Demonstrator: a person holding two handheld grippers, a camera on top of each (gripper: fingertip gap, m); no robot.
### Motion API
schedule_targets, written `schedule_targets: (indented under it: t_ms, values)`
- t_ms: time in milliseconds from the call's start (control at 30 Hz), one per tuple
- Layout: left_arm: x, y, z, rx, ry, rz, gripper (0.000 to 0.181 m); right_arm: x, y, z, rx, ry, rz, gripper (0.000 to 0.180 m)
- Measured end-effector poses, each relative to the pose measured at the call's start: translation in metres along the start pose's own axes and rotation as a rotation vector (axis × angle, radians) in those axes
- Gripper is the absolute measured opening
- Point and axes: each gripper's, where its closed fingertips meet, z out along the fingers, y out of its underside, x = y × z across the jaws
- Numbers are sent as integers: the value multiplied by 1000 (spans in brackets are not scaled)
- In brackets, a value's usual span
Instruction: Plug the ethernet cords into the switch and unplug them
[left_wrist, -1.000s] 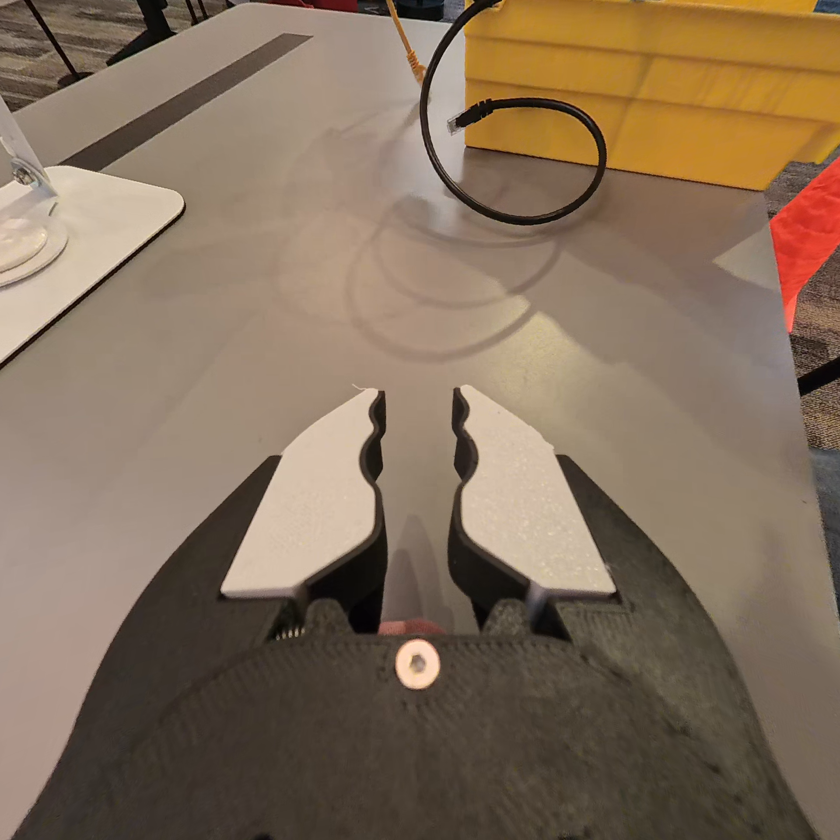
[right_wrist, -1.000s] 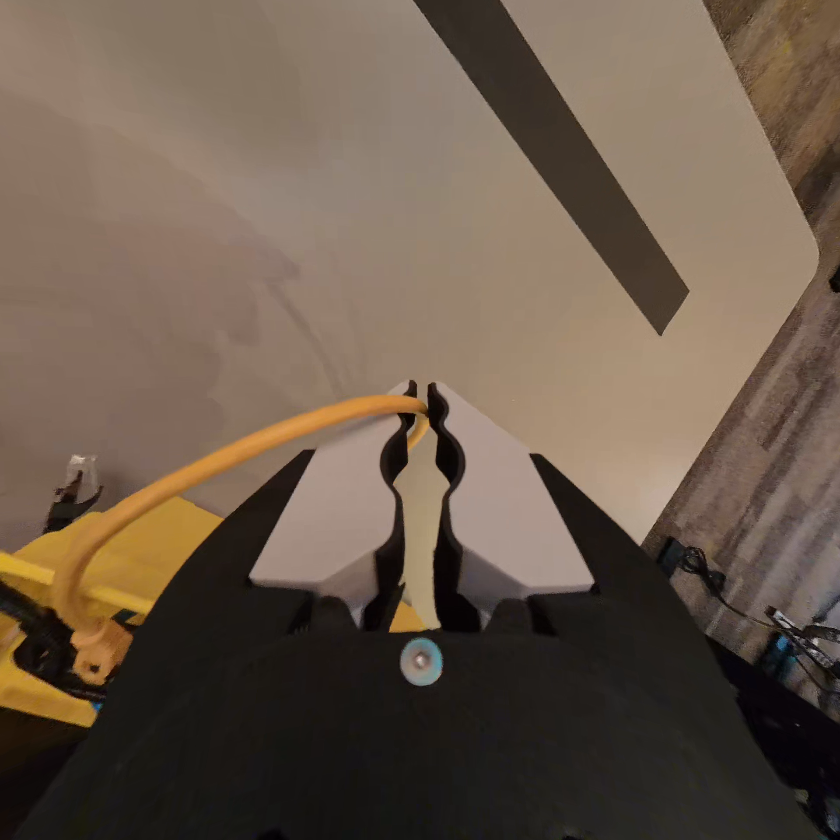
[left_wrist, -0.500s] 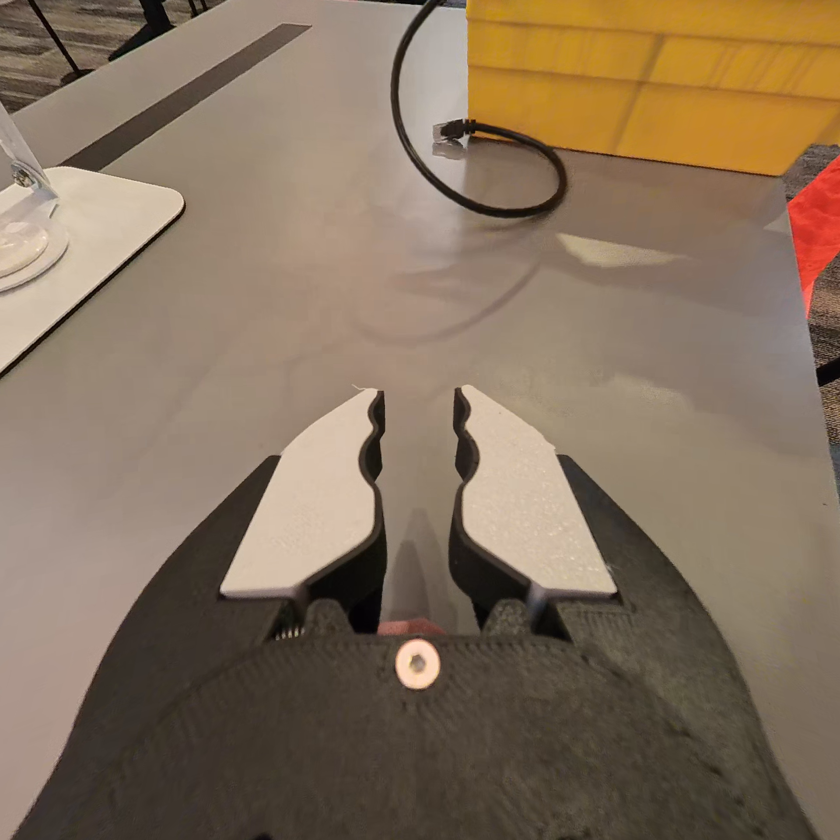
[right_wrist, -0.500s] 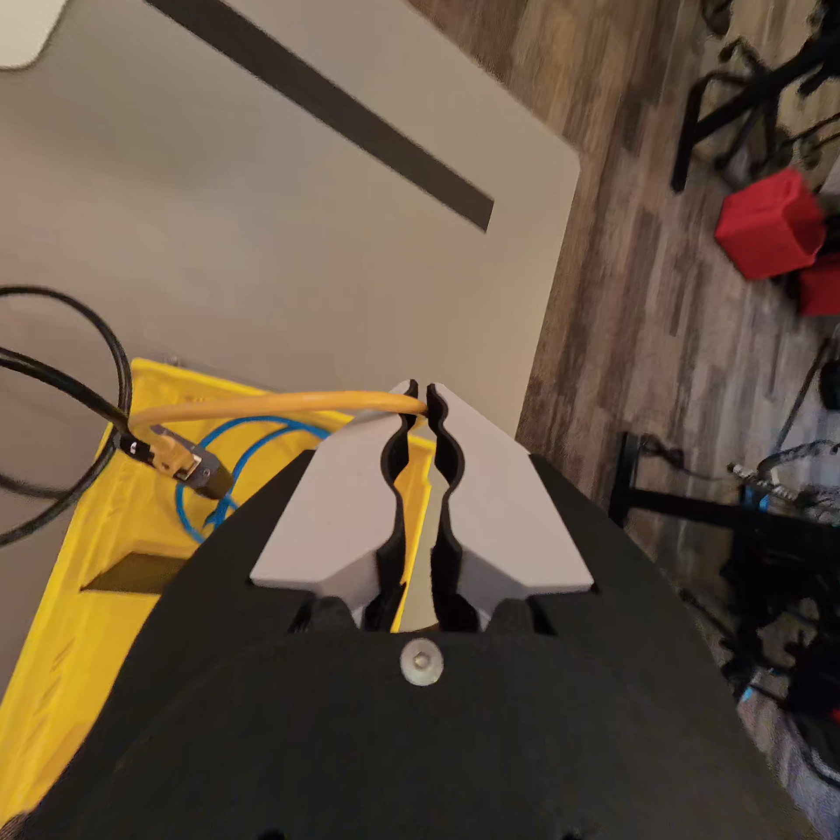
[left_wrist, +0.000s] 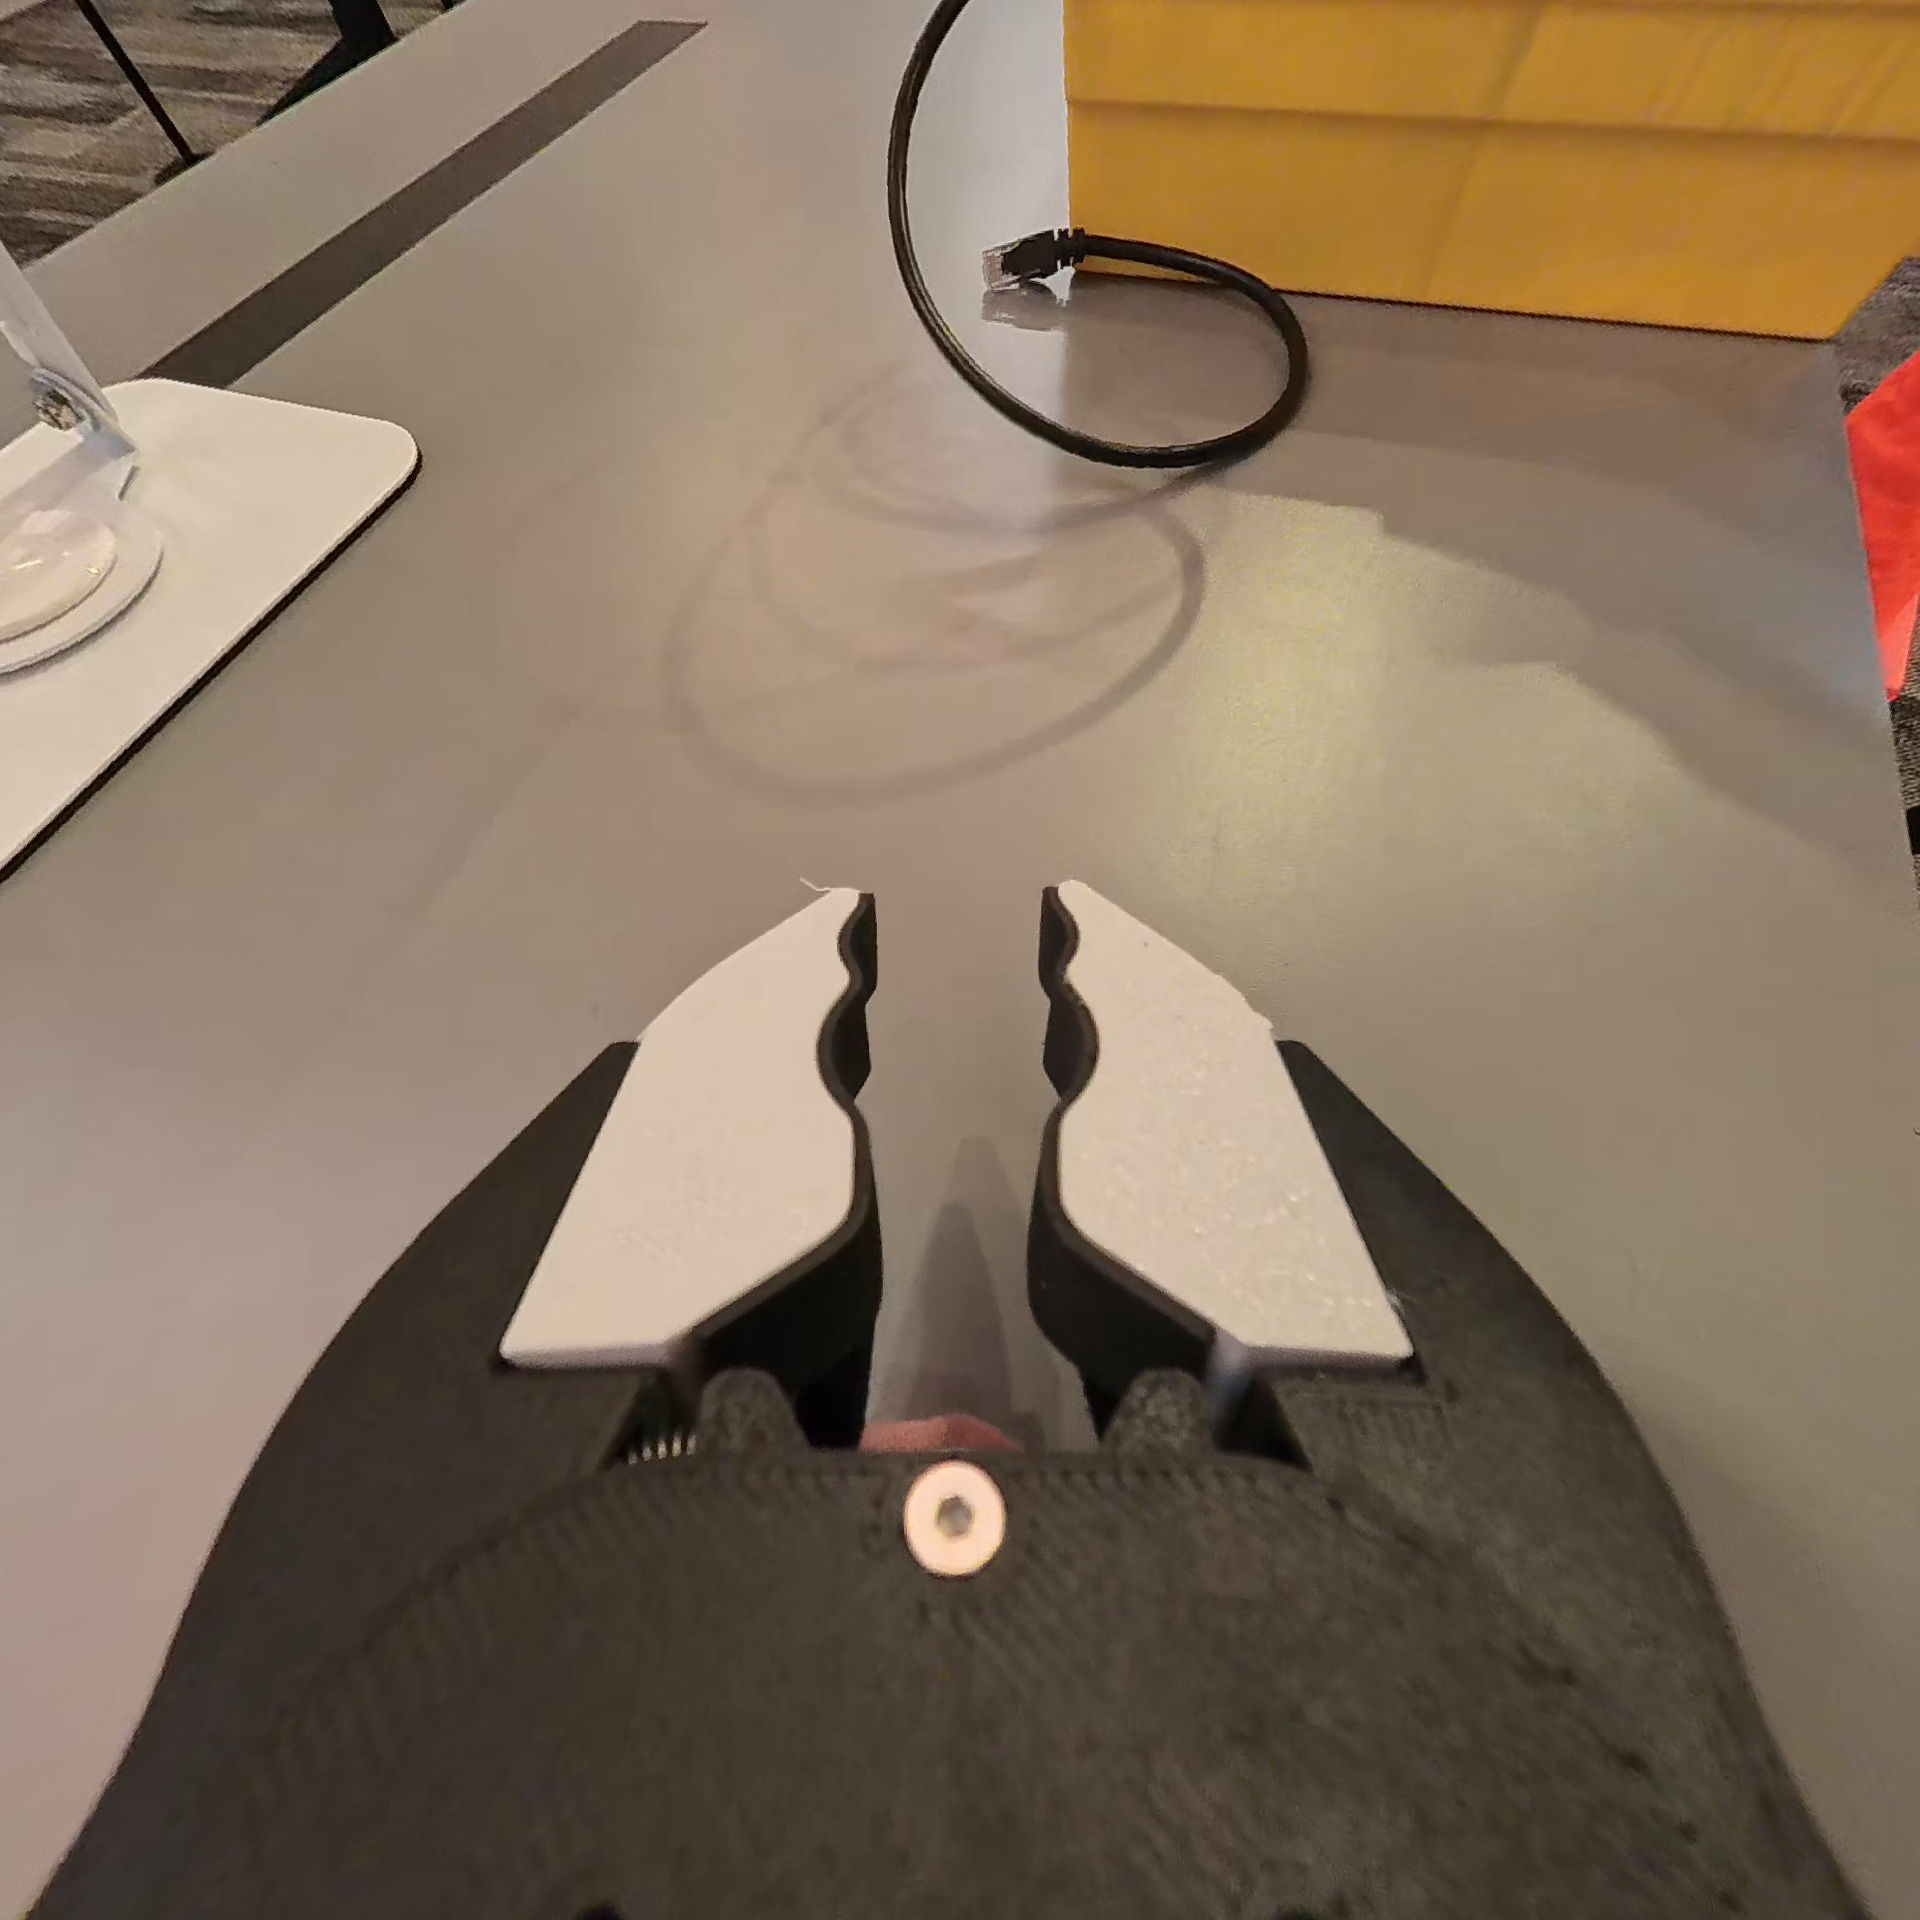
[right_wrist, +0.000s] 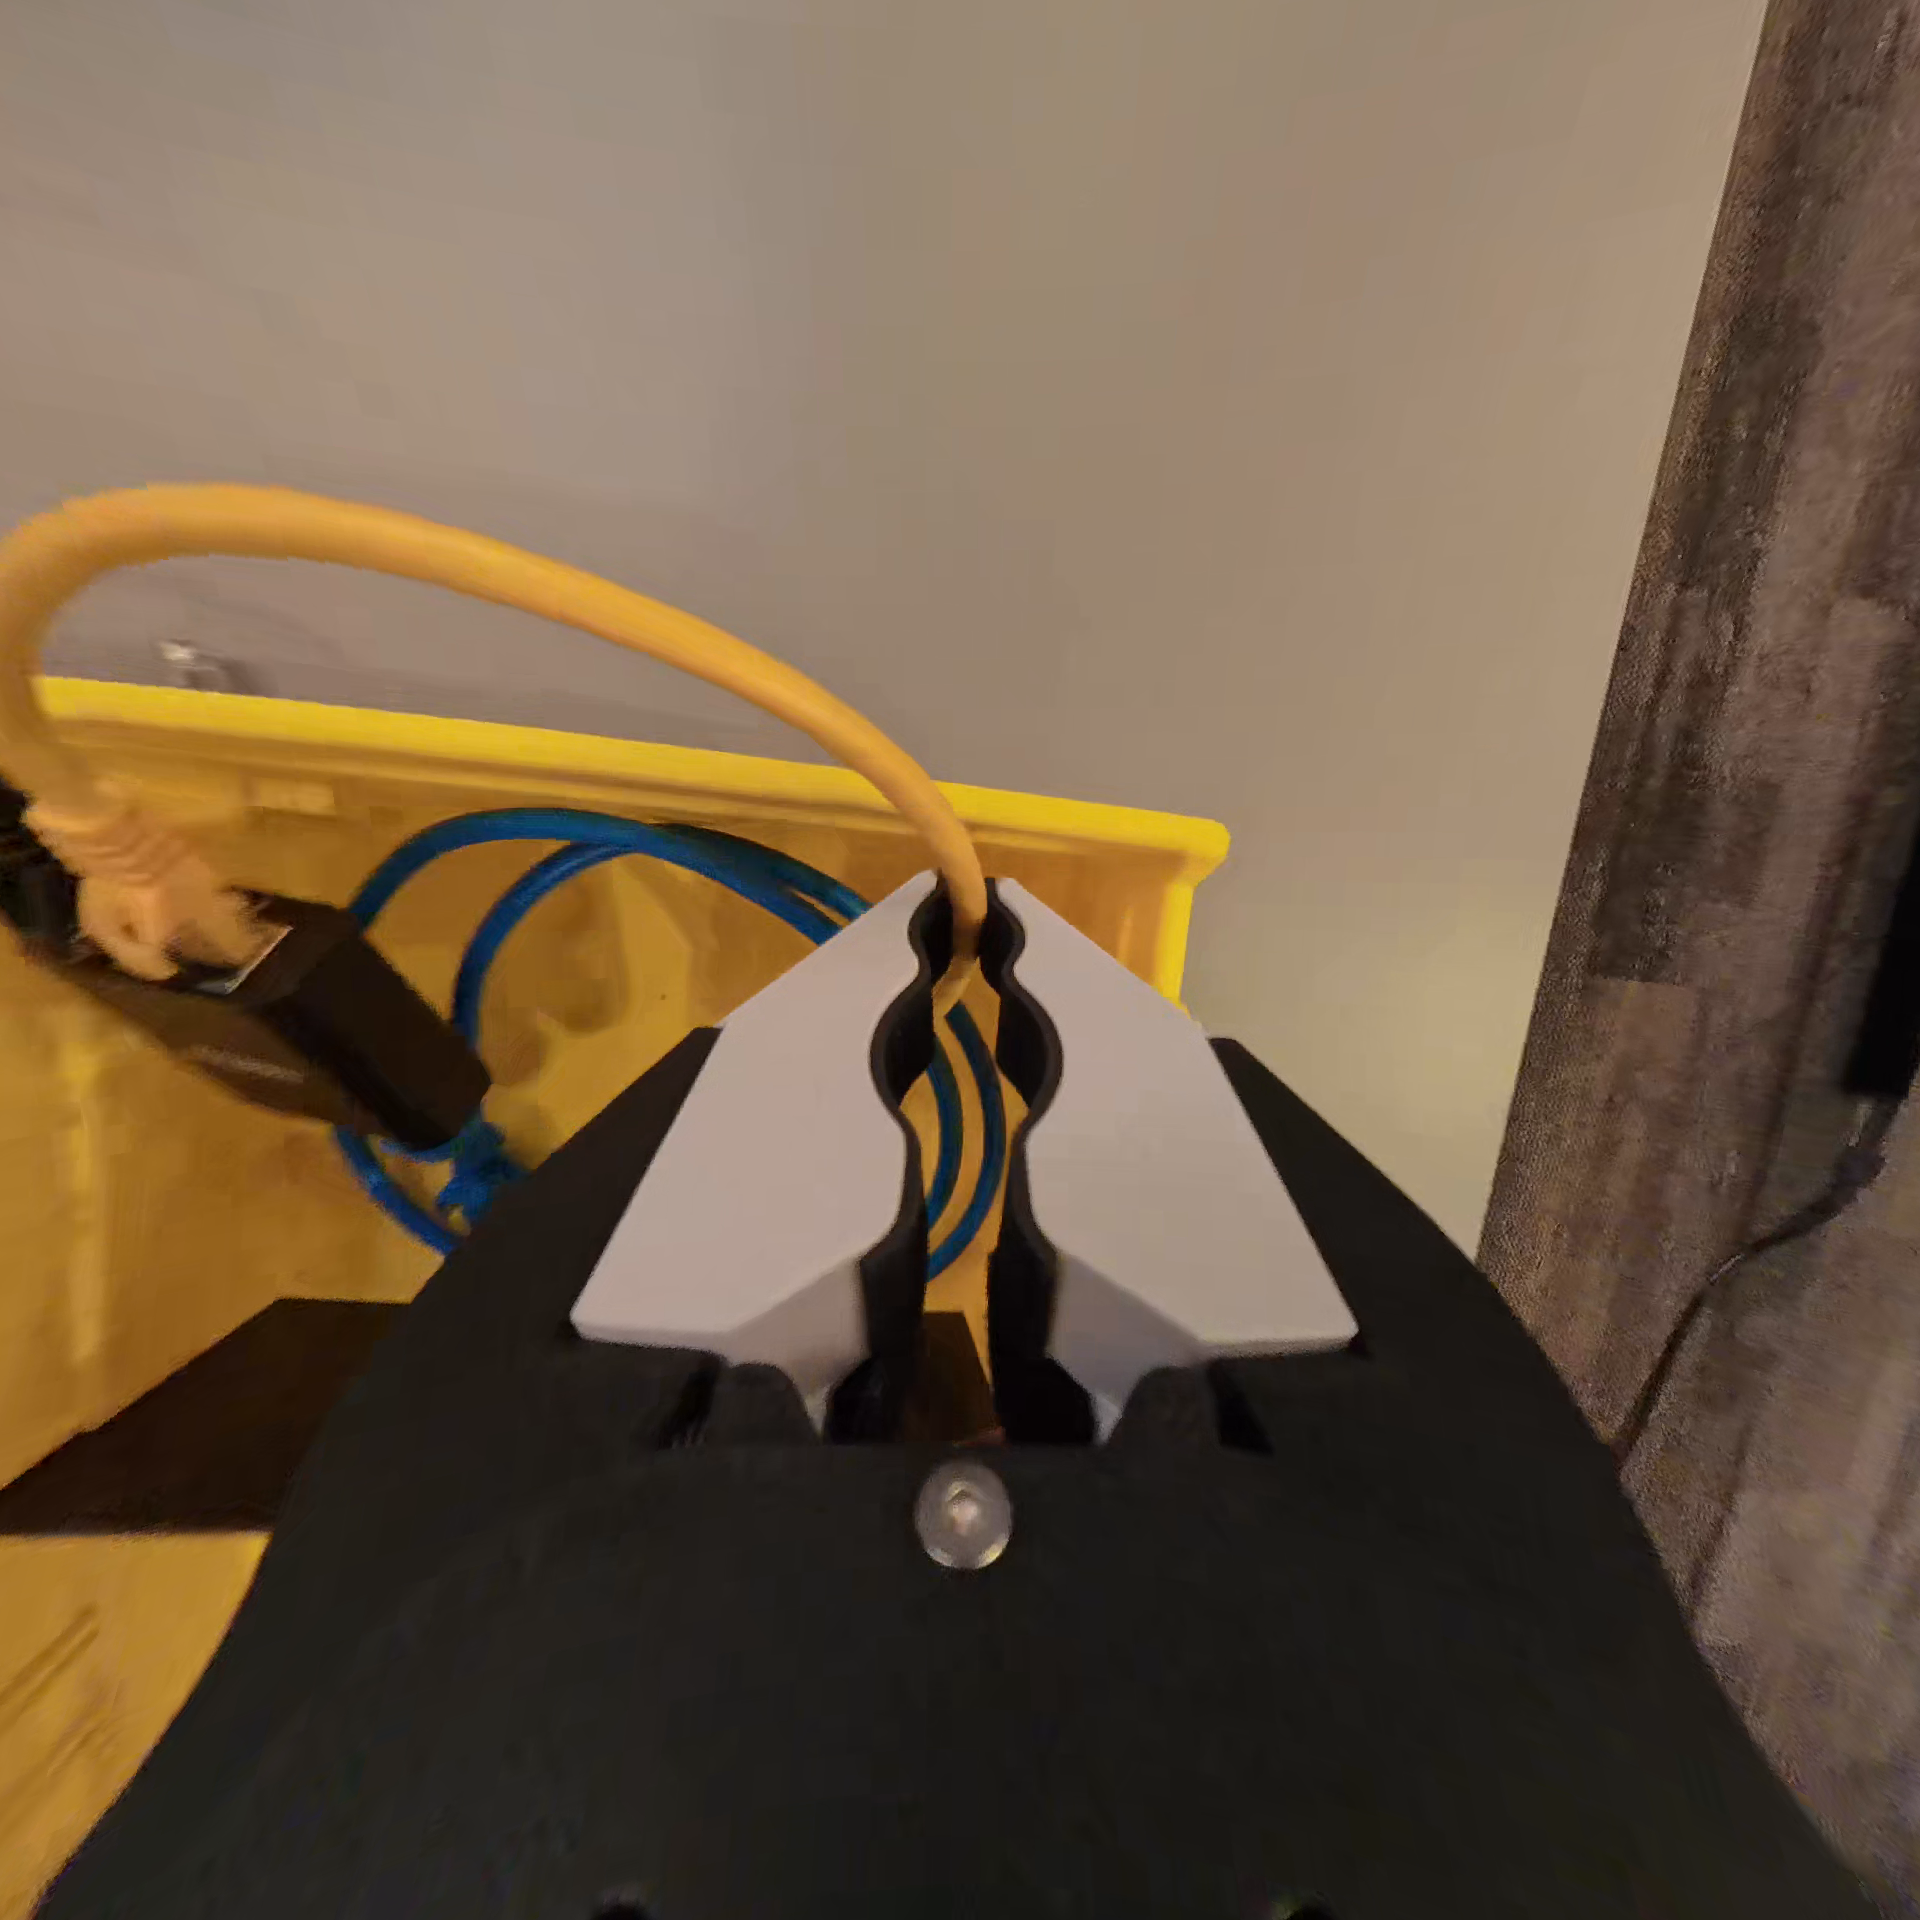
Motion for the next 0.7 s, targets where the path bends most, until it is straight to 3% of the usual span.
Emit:
schedule_targets:
  t_ms: [333,467,600,700]
  values:
    - [0,2,2,-19,6,2,30,0,42,46,-288,80,-149,4]
    - [1,1,2,-12,5,4,30,-3,32,31,-237,50,-155,11]
    - [1,2,2,-18,11,1,31,-10,23,4,-177,-1,-183,42]
    - [1,2,3,-20,8,4,31,-13,22,-16,-171,-22,-211,48]
